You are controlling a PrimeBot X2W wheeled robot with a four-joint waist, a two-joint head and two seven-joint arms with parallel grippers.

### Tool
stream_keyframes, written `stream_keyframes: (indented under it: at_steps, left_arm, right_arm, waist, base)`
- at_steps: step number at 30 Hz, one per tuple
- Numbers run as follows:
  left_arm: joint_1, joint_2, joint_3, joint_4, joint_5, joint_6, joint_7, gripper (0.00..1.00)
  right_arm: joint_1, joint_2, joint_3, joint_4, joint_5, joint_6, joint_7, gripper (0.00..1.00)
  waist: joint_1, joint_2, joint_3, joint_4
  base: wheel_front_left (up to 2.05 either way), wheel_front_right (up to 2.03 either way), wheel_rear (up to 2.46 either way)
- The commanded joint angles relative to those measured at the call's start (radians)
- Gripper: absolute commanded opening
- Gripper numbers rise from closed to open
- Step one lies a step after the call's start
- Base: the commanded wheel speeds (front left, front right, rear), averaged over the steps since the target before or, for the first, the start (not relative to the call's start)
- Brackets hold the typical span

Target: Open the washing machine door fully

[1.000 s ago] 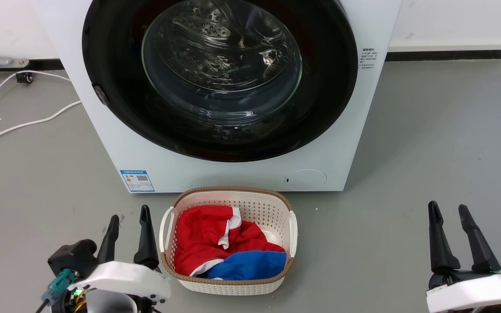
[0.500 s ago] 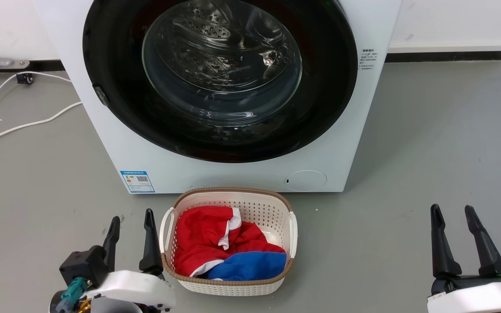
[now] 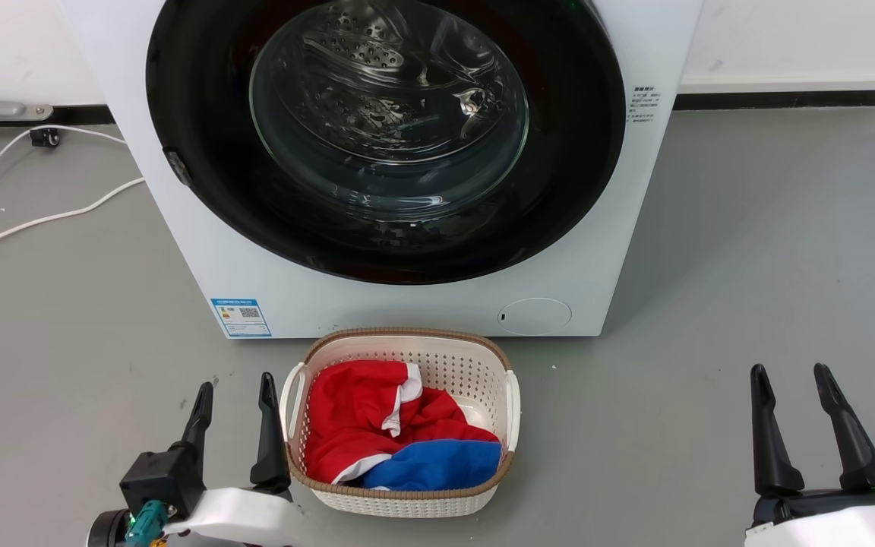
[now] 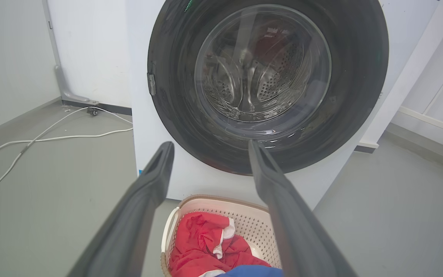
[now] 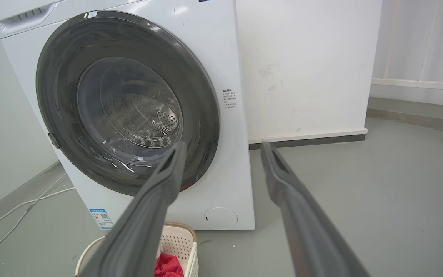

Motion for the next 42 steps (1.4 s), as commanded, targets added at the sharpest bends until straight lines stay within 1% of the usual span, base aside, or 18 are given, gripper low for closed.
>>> stream_keyframes:
  at_steps: [1,13,20,31,42]
  left_arm:
    - [0.004,-0.002,0.004,-0.006,0.023,-0.003,-0.008,1.0]
    - [0.022,-0.038,0.04,0.01,0.096,-0.051,-0.033,1.0]
    - [0.03,-0.052,0.058,0.017,0.149,-0.068,-0.046,1.0]
    - [0.041,-0.063,0.072,0.027,0.222,-0.075,-0.066,1.0]
    - [0.038,-0.065,0.081,0.043,0.211,-0.075,-0.064,1.0]
  right_arm:
    - [0.008,0.001,0.002,-0.013,-0.023,0.002,-0.009,1.0]
    - [0.027,0.001,0.008,-0.026,-0.071,0.002,-0.032,1.0]
    - [0.038,0.002,0.007,-0.027,-0.094,0.002,-0.045,1.0]
    - [0.055,0.002,0.004,-0.031,-0.143,0.001,-0.065,1.0]
    - [0.057,0.002,0.009,-0.006,-0.092,0.001,-0.063,1.0]
  waist:
    - [0.0,0.0,0.0,0.0]
    - [0.0,0.0,0.003,0.0]
    - [0.0,0.0,0.004,0.002]
    - [0.0,0.0,0.005,-0.001]
    - [0.0,0.0,0.003,0.002]
  base:
    - [0.0,0.0,0.0]
    - [0.0,0.0,0.0]
    - [0.0,0.0,0.0]
    - [0.0,0.0,0.0]
    - [0.0,0.0,0.0]
